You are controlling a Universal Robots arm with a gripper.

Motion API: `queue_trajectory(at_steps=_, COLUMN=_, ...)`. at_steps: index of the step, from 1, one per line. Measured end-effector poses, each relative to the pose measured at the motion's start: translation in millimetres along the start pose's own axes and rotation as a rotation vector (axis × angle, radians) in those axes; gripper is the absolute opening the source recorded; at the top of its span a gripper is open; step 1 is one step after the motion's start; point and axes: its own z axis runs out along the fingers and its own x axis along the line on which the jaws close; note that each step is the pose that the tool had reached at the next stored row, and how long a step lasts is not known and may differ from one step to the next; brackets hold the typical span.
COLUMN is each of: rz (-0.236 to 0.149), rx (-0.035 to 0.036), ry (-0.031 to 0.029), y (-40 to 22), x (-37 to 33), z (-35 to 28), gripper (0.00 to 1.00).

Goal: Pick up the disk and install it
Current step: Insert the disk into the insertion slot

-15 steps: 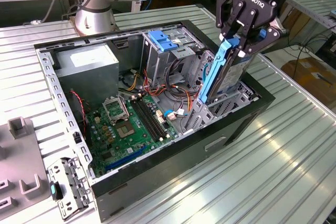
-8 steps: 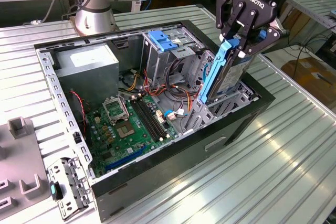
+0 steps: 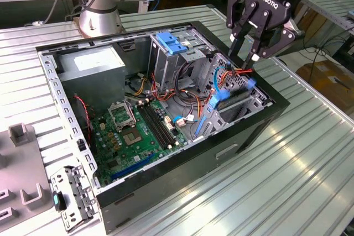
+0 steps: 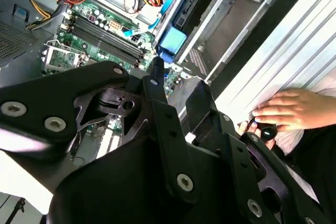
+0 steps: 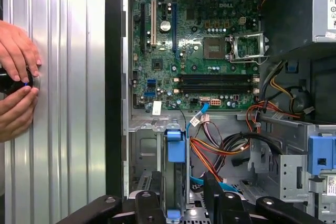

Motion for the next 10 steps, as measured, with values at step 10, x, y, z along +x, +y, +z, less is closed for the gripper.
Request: queue_trajectory(at_steps=10, rz=0.0, rx=0.0, ry=-0.0001, y=0.0, x=-0.1, z=5.9, gripper=0.24)
